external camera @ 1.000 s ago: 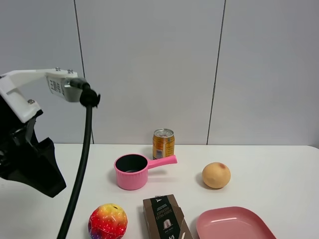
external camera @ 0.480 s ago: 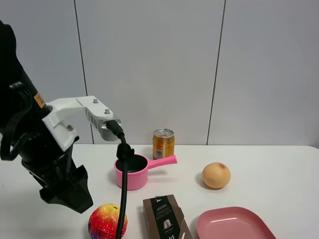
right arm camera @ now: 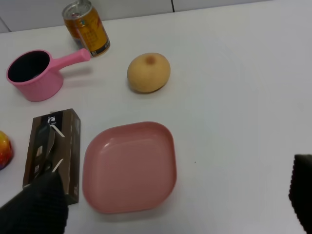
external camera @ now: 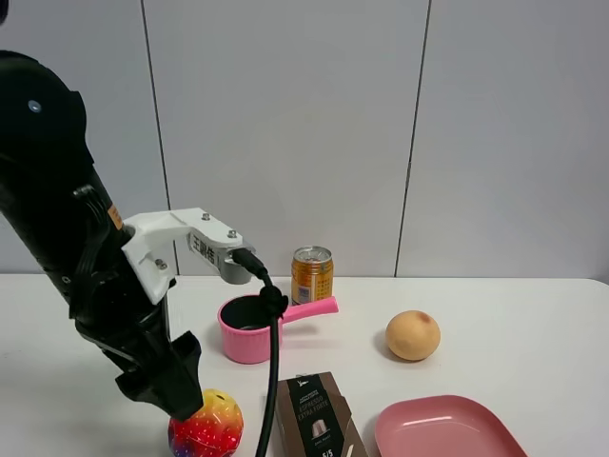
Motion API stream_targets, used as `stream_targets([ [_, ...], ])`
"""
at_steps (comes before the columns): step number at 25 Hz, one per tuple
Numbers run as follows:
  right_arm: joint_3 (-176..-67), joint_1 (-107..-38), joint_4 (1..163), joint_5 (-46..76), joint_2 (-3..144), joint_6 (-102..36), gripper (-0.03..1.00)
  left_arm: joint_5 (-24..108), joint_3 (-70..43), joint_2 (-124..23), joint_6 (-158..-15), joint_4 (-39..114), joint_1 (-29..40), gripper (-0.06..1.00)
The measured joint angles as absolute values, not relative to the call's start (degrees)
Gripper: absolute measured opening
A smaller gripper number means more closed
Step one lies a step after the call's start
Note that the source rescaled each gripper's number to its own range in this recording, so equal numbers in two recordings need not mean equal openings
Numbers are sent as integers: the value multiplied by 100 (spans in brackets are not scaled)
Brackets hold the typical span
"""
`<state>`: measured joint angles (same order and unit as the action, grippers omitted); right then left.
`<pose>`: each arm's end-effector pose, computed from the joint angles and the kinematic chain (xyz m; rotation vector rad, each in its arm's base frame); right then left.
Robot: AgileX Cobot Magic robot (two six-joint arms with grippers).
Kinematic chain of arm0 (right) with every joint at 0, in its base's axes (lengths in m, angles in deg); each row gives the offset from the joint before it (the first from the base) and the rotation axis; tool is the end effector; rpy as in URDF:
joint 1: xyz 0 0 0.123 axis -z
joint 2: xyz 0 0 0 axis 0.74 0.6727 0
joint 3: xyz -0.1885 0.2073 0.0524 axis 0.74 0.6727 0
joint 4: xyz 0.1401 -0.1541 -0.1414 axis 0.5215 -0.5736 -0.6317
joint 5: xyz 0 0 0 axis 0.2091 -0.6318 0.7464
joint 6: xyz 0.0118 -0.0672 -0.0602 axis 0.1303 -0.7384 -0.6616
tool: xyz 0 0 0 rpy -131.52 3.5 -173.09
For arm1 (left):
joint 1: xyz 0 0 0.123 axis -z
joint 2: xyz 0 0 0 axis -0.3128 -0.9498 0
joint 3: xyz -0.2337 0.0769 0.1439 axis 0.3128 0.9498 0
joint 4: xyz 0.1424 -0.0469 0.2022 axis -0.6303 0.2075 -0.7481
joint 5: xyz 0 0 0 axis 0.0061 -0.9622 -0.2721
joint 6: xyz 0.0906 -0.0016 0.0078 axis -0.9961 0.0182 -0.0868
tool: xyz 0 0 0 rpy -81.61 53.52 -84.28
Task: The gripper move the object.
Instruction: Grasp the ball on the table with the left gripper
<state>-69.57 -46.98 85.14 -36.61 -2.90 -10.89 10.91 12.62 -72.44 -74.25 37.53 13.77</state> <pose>-0.0051 0.0150 0.2757 -0.0081 2.0494 0.2108 0.2538 -0.1728 0.1838 1.0696 2.6140 -0.2698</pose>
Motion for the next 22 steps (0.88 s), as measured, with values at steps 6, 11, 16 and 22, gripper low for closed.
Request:
stream_targets([
  [6,-6957,-4698,8514,-3661,-290,-1089,100,1091,1257,-7354,-7168,3887,1391,100],
  [11,-6957,-4698,8514,-3661,-290,-1089,100,1112,1106,-7356,-7149,4038,1652,100],
  [16,-6957,-4698,8509,-3661,-290,-1089,100,1336,1056,-7603,-7149,4066,1733,100],
  [22,-6957,-4698,8509,-3661,-290,-1089,100,1604,1013,-7864,-6878,3746,1739,100],
])
